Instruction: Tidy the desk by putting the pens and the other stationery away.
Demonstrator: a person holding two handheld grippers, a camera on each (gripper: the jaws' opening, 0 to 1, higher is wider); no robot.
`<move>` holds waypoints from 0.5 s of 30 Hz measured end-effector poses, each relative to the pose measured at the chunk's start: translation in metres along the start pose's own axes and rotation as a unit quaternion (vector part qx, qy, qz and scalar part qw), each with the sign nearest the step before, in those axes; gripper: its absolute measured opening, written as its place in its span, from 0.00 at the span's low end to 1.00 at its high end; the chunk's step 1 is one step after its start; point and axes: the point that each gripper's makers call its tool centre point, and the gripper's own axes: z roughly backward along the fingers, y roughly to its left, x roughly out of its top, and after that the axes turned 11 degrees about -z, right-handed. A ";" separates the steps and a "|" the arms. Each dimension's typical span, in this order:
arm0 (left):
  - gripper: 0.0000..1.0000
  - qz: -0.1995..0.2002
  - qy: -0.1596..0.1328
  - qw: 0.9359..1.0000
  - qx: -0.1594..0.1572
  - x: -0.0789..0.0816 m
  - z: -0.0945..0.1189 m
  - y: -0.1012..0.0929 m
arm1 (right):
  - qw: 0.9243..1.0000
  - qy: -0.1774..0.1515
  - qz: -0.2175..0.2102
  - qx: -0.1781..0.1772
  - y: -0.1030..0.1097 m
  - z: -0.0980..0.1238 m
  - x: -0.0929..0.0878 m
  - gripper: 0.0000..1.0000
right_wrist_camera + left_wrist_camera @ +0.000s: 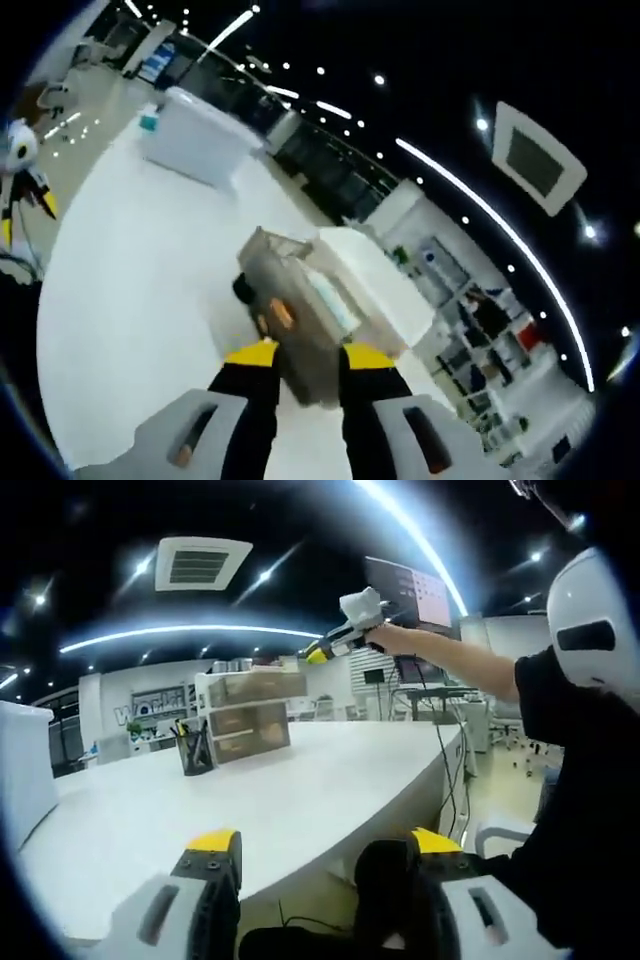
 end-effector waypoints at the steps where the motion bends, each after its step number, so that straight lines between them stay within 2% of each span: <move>1: 0.66 0.001 -0.001 1.000 0.000 0.000 0.000 0.000 | 1.000 -0.012 -0.021 0.007 0.003 0.005 -0.001 0.22; 5: 0.66 0.004 -0.002 1.000 0.002 0.002 0.000 0.004 | 0.996 -0.045 -0.077 0.021 0.015 0.023 -0.007 0.28; 9: 0.66 0.007 -0.001 1.000 0.003 0.002 -0.002 0.007 | 0.989 -0.075 -0.126 0.022 0.022 0.041 -0.018 0.31; 15: 0.66 0.016 -0.006 1.000 -0.001 0.007 -0.007 0.011 | 0.981 -0.092 -0.170 0.016 0.036 0.058 -0.048 0.40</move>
